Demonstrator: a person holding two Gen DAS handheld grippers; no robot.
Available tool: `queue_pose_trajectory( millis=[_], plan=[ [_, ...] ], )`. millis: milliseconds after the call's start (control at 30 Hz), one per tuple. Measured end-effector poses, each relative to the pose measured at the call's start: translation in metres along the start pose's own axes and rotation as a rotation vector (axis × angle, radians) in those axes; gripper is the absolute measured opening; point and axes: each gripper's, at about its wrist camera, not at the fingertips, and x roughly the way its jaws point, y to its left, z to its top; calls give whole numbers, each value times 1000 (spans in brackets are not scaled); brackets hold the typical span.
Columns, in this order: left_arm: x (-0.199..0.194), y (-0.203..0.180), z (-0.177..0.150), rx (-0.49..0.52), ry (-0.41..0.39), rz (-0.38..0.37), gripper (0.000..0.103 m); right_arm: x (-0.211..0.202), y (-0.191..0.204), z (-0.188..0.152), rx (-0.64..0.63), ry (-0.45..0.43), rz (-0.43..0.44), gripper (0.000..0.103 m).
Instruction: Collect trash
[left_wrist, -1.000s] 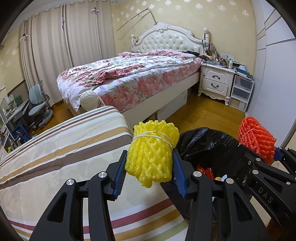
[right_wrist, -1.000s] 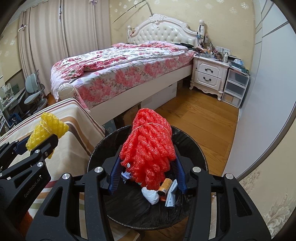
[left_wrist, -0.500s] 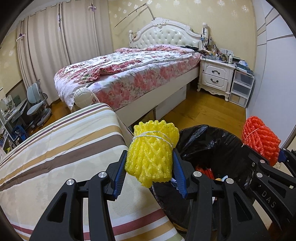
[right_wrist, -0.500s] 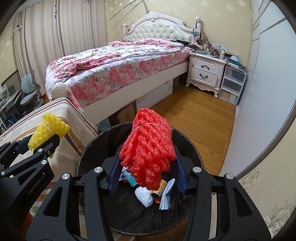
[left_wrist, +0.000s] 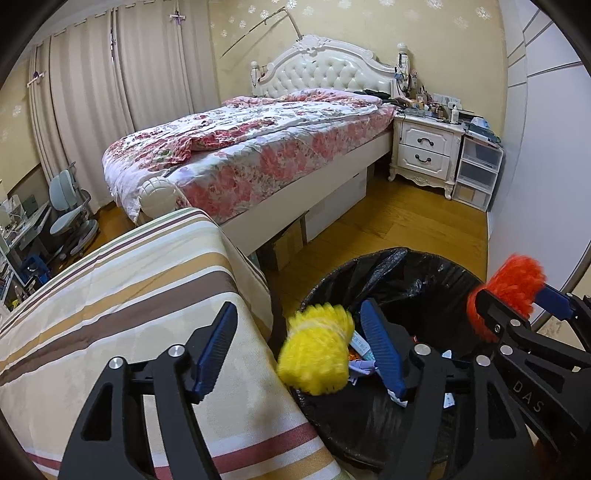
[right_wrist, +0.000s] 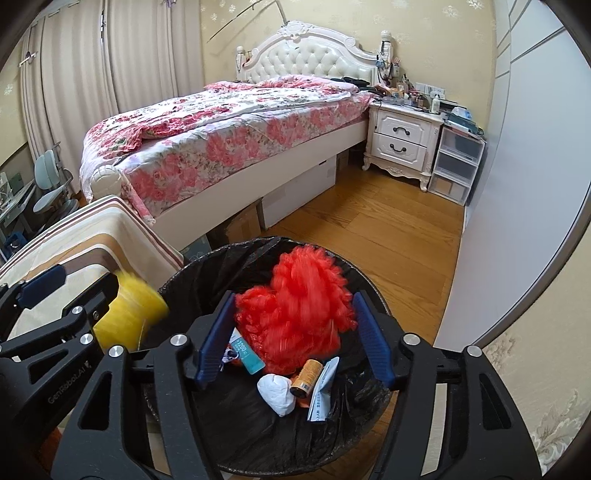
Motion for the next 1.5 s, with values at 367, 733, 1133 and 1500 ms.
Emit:
queue_pose_trajectory(
  millis=[367, 733, 1133, 1500],
  plan=[
    [-16, 16, -3, -31, -27, 42, 77, -15, 1, -2, 0, -17, -23, 72],
    [-57, 45, -26, -73, -52, 72, 80, -56, 19, -15, -17, -58, -16, 79],
    [-106, 72, -50, -129, -86, 98, 82, -102, 37, -34, -46, -107, 9, 82],
    [-137, 84, -72, -150, -114, 107, 83, -131, 54, -53, -83, -123, 46, 82]
  ],
)
